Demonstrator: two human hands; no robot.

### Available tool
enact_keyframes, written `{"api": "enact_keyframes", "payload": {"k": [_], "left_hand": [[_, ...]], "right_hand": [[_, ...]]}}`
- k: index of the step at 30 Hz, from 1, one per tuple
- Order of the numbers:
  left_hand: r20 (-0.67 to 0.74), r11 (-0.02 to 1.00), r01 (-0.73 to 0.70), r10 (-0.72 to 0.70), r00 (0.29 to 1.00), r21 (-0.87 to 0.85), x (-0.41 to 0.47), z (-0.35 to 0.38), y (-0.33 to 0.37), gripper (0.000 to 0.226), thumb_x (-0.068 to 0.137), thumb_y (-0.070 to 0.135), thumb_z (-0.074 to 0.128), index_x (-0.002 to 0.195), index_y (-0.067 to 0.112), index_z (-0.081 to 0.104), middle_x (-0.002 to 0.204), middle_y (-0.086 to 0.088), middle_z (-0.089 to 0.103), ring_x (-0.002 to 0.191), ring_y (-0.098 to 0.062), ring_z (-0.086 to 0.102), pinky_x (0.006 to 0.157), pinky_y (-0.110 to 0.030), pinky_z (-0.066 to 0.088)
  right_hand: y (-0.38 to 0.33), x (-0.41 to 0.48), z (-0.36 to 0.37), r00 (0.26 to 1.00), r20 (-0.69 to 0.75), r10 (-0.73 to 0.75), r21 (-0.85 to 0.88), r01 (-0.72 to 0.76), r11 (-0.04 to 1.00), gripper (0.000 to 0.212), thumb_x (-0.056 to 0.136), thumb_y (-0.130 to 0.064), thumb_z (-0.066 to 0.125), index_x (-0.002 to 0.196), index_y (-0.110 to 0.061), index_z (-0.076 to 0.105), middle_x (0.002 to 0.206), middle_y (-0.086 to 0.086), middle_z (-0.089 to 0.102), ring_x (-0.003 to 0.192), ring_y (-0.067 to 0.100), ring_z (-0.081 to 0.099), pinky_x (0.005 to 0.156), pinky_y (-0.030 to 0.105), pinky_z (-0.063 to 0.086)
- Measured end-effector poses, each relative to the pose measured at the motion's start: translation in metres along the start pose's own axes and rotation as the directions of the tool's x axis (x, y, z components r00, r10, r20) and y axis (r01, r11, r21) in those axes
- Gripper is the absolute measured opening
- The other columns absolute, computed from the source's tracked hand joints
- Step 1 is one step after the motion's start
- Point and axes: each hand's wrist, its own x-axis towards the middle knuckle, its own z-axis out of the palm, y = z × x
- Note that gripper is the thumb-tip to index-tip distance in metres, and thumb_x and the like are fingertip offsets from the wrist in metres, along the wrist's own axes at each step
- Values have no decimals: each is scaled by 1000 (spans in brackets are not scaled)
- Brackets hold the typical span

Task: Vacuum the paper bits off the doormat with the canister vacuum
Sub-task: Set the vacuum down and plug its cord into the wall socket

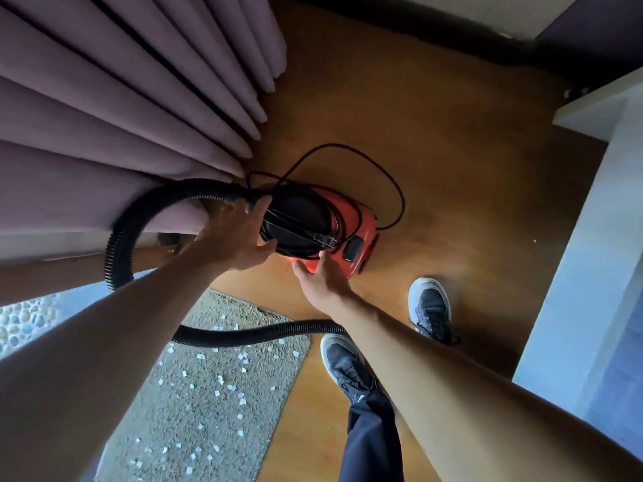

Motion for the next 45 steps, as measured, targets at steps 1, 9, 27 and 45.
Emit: {"api": "enact_keyframes", "payload": {"k": [1,9,27,45], "left_hand": [[6,1000,3,-3,1000,6,6,-1,0,80,93,46,57,156,19,15,138,-24,43,129,-40,44,97,-46,44],[50,995,46,-50,997,88,25,8,7,59,92,30,58,141,10,33,132,-21,44,126,-40,44,91,-50,48],[-170,999,8,1,985,51,-5,17,-8,44,95,20,57,136,13,42,122,-23,49,113,-39,54,76,-49,52],[-659,928,-358,208,723,-99,-25,-65,50,20,99,15,49,113,8,61,83,-19,66,68,-40,65,56,-49,54]], "right_hand": [[-3,7,3,998,-23,60,144,-56,988,62,97,-50,46,139,-6,37,132,19,52,114,34,59,94,42,53],[-26,35,19,923,7,384,693,-281,664,78,81,-64,49,137,-11,43,126,15,57,110,33,60,94,45,53],[-89,15,-36,957,-67,281,944,-31,329,40,101,-21,50,137,-5,47,132,17,57,119,33,58,86,34,48],[-142,-26,-138,872,-473,126,804,368,467,7,90,-22,70,89,-16,67,80,-1,67,77,18,70,78,40,61]]}}
